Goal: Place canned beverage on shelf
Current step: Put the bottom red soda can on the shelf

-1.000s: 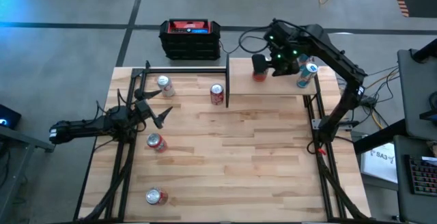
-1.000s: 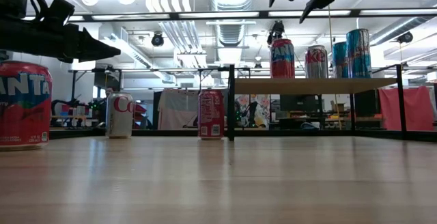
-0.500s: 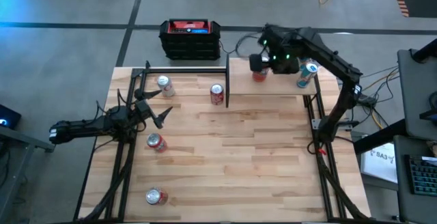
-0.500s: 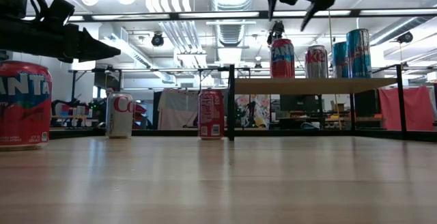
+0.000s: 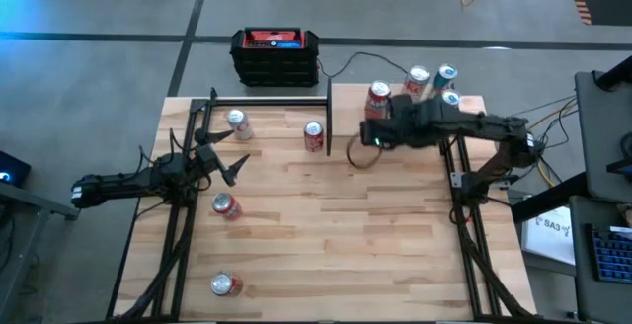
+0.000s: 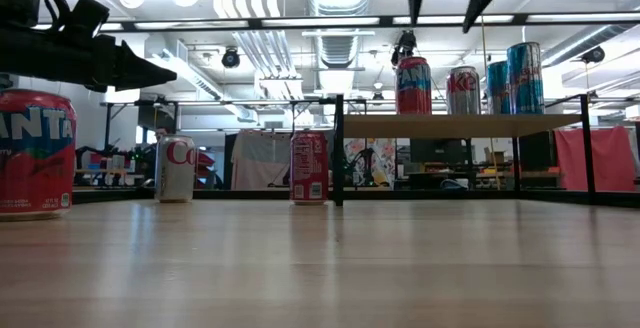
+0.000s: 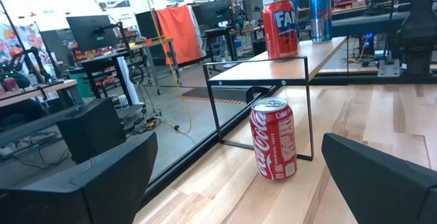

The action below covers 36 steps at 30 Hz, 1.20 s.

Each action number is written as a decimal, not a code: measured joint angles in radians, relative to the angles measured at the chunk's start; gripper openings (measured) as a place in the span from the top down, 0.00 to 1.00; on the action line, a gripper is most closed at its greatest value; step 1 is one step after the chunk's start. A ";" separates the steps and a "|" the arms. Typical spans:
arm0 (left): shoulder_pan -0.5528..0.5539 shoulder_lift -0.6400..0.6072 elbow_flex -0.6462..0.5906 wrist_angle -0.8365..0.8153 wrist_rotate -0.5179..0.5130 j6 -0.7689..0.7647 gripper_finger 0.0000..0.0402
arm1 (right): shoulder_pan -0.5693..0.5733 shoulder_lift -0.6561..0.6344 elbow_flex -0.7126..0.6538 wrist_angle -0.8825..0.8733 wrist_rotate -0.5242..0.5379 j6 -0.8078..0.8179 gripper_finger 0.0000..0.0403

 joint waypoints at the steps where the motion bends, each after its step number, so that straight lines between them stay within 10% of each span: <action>1: 0.000 0.000 0.000 0.000 0.000 0.000 0.01 | 0.025 -0.009 -0.032 0.003 0.054 0.027 0.01; 19: 0.000 0.000 0.000 0.000 0.000 0.000 0.01 | 0.142 0.021 -0.500 0.440 0.665 0.147 0.01; 36: 0.000 0.000 0.000 0.000 0.000 0.000 0.01 | 0.114 0.132 -0.564 0.441 0.724 0.365 0.01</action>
